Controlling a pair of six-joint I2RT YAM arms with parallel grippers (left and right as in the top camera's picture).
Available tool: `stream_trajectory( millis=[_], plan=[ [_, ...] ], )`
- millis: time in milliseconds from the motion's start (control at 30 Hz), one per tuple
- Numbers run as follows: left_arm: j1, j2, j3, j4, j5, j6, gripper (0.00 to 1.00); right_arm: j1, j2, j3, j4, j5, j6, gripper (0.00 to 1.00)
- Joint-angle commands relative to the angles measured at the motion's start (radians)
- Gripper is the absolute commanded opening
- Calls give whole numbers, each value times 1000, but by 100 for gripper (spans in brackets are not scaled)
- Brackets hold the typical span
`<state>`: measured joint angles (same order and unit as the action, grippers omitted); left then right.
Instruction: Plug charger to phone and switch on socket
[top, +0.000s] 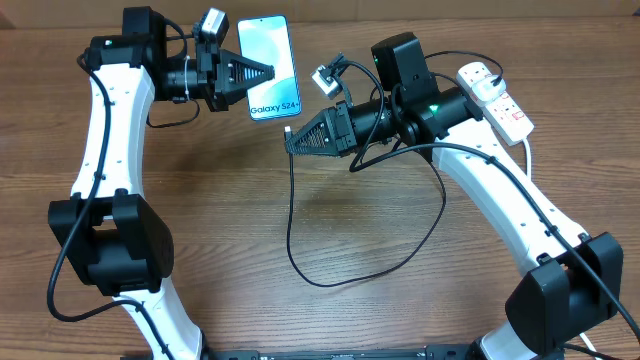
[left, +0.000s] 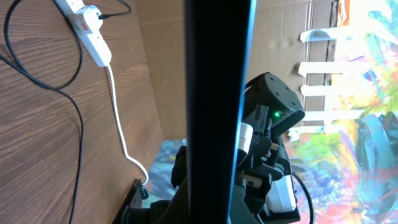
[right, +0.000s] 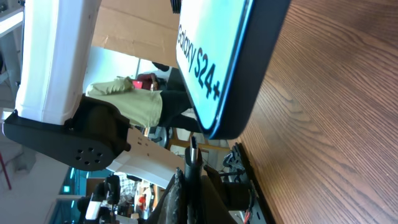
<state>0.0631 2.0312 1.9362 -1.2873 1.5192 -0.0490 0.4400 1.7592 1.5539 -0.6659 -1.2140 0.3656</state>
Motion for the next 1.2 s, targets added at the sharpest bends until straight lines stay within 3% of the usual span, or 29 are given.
stream_trajectory(
  millis=[0, 1167],
  plan=[
    [-25, -6, 9, 1, 62, 0, 4, -1, 3, 11, 8, 1, 6, 4],
    [-31, -6, 9, -9, 63, -11, 4, 5, 5, 11, 60, 2, 39, 4]
  ],
)
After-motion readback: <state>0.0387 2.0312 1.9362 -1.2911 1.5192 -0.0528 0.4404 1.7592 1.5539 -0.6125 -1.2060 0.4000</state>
